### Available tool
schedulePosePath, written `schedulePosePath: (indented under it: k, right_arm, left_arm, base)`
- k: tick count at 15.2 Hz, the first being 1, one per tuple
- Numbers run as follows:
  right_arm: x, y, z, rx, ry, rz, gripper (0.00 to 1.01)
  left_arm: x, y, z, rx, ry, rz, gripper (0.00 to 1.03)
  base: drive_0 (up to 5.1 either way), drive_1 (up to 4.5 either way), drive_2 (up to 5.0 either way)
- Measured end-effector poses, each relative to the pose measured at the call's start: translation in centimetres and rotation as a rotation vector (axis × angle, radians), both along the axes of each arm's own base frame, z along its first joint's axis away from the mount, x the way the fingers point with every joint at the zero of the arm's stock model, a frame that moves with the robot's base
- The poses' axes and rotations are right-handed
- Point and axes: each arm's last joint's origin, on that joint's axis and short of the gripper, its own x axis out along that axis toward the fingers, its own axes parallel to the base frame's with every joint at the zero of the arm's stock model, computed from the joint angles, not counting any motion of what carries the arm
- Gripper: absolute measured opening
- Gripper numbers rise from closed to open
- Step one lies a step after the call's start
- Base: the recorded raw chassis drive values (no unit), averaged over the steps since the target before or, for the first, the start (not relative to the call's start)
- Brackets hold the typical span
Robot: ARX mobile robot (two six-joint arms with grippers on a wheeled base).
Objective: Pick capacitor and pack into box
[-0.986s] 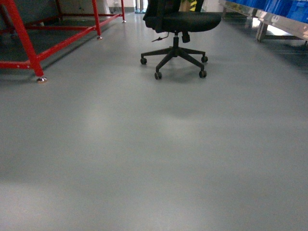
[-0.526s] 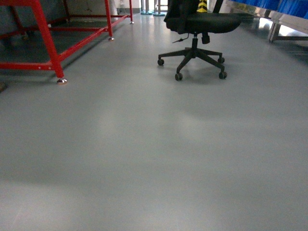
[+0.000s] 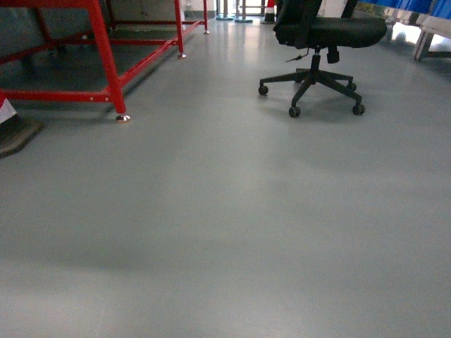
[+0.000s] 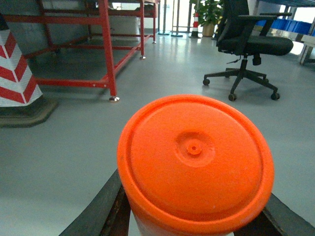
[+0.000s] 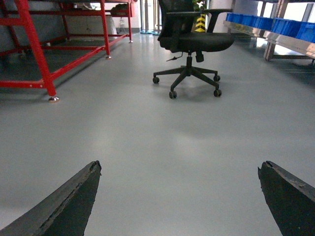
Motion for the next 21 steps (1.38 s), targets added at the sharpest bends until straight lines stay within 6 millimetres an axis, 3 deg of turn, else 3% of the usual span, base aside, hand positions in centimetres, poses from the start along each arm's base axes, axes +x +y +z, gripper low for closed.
schedulePosePath:
  k: [21]
  right_arm:
    - [0.0,0.0,0.03,0.0,-0.003,0.0,0.98]
  left_arm:
    - [0.0,0.0,0.0,0.0,0.0,0.001,0.44]
  base:
    - [-5.0,2.43,2.4]
